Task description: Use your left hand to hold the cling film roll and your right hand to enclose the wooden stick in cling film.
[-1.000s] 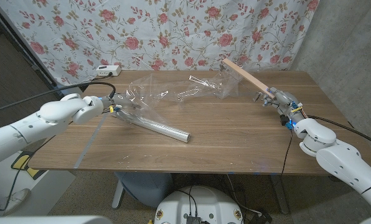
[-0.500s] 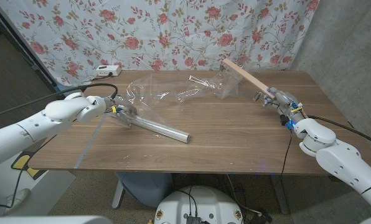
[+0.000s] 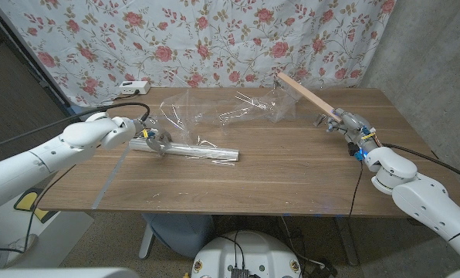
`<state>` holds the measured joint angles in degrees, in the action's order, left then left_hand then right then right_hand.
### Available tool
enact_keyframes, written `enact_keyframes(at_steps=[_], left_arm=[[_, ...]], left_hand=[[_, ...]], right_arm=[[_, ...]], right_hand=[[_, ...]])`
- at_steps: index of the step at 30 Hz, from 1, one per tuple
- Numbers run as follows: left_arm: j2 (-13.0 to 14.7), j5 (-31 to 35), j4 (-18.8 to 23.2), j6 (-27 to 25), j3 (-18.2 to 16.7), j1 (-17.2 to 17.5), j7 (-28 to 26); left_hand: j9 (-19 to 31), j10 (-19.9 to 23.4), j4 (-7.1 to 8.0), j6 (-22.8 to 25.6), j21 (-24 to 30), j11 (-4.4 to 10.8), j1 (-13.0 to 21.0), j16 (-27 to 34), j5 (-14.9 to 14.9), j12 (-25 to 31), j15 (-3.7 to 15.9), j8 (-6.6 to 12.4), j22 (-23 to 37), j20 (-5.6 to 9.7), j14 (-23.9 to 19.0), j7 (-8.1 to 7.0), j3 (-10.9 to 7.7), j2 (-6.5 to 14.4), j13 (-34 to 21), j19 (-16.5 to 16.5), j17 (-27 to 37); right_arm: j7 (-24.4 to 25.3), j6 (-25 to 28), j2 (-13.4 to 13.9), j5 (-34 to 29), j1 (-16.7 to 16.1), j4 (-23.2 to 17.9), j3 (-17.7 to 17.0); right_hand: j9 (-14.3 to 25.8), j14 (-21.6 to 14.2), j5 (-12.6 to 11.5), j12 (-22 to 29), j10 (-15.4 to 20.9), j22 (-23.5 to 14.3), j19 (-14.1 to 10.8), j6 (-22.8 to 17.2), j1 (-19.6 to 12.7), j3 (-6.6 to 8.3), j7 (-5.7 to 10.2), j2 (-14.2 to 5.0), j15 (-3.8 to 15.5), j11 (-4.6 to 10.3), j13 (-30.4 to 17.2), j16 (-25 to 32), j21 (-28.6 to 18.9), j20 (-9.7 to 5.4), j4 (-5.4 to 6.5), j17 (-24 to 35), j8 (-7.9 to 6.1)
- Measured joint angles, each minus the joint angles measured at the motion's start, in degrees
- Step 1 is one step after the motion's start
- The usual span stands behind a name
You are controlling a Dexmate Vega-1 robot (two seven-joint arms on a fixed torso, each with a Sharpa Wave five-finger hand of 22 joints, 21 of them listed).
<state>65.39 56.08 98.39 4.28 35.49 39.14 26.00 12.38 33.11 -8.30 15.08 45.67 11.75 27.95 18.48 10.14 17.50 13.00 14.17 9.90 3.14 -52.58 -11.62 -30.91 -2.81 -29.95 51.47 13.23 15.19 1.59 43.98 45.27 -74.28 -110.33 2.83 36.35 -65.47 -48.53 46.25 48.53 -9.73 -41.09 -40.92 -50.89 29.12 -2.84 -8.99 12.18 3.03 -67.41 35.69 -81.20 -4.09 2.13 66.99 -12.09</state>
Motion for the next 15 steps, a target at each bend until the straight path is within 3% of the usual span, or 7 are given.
enact_keyframes(at_steps=[6,9,12,15], left_arm=[[-0.3,-0.5,0.0,0.0,0.2,-0.1,0.4],[-0.5,-0.6,0.0,0.0,0.4,-0.2,0.4],[-0.5,-0.8,0.1,0.1,0.4,-0.2,-0.3],[-0.2,-1.3,0.4,0.1,0.3,0.2,-1.0]], left_hand=[[0.6,0.5,-0.17,-2.7,0.0,0.12,0.0,1.1,0.0,1.2,0.14,-1.82,0.0,2.50,-4.8,-0.28,-0.64,0.0,-1.3,3.5,1.2],[0.1,0.3,-0.33,-6.9,-0.6,-0.05,0.0,0.6,0.0,1.2,0.09,-3.28,0.1,2.43,-5.1,-0.70,-0.82,0.0,-2.2,3.4,1.2],[-0.4,-2.5,-0.32,-10.6,-4.0,-0.47,-0.1,-2.8,0.0,1.1,-0.16,-3.47,0.1,0.06,0.5,-0.65,-1.27,-0.1,-2.9,-2.9,1.3],[-0.7,-3.8,0.11,-11.3,-9.8,-0.37,-0.5,-6.1,0.0,-0.9,-1.08,-2.88,0.1,-3.89,8.9,-0.37,-0.81,-1.0,-2.8,-14.9,0.7]], right_arm=[[0.0,0.0,-0.1,0.0,-0.1,0.1,-0.1],[0.1,-0.1,-0.1,0.0,-0.2,0.1,-0.2],[0.2,-0.1,-0.1,-0.1,-0.2,0.1,-0.2],[0.2,-0.1,-0.1,-0.2,-0.3,0.1,-0.2]], right_hand=[[0.0,0.2,0.0,0.0,0.0,0.0,0.0,0.0,0.0,0.00,0.00,0.00,0.04,0.00,0.0,0.1,0.0,0.00,0.00,0.0,0.01],[0.0,0.2,0.0,0.0,0.0,0.0,0.0,0.0,0.0,0.00,0.00,0.00,0.04,0.00,0.0,0.1,0.0,0.00,0.00,0.0,0.01],[0.0,0.2,0.0,0.1,0.0,0.0,0.0,0.0,0.0,0.00,0.00,0.00,0.03,0.00,0.0,0.1,0.0,0.00,0.00,-0.2,0.02],[0.0,0.2,0.0,0.1,0.0,0.0,0.0,0.0,0.0,0.00,0.00,0.00,0.01,0.00,0.0,-0.1,0.0,0.00,0.00,0.0,0.06]])
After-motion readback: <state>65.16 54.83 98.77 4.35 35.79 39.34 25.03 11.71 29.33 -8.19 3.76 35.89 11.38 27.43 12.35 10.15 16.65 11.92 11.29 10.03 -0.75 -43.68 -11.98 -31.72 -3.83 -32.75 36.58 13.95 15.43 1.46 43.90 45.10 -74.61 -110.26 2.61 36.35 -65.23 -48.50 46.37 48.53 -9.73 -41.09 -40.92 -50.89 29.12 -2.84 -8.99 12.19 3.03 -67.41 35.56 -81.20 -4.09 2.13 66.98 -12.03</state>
